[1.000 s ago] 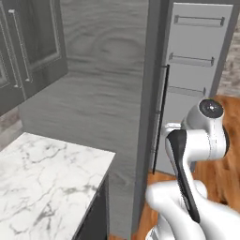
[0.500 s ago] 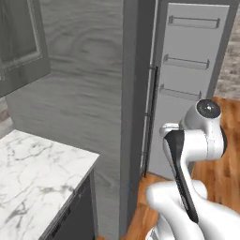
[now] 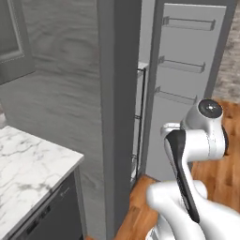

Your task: Pick the egg and butter from the fridge and place them by the bowl for mixing.

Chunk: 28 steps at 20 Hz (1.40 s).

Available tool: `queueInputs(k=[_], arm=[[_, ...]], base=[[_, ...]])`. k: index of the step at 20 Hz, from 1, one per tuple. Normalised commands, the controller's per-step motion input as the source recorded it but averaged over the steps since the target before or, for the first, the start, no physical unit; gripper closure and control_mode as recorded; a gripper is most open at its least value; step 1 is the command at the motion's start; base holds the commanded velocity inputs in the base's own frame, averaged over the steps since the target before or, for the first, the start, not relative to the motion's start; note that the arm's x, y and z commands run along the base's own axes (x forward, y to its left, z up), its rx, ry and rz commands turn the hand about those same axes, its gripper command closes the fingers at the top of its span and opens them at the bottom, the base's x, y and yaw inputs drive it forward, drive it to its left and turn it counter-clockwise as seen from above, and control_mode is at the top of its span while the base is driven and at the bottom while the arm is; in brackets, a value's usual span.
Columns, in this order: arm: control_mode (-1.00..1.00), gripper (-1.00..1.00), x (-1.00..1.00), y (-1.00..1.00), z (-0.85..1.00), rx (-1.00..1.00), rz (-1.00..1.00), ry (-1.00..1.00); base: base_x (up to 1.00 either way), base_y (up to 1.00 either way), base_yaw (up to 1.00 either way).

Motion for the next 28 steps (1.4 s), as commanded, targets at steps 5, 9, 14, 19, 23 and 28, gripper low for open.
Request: queueInputs(k=[5, 9, 14, 19, 23, 28], arm=[[1.00, -1.00, 0.00, 0.00, 0.00, 0.00, 0.00, 0.00], [1.00, -1.00, 0.00, 0.00, 0.00, 0.00, 0.00, 0.00], [1.00, -1.00, 0.00, 0.00, 0.00, 0.00, 0.00, 0.00], [1.00, -1.00, 0.00, 0.00, 0.00, 0.00, 0.00, 0.00], [1.00, -1.00, 0.00, 0.00, 0.00, 0.00, 0.00, 0.00], [1.00, -1.00, 0.00, 0.00, 0.00, 0.00, 0.00, 0.00]], base=[[0.24, -0.45, 0.35], [0.24, -0.45, 0.36], [0.23, -0.48, 0.33], [0.17, -0.52, 0.31], [0.12, -0.51, 0.34], [0.12, -0.47, 0.39]])
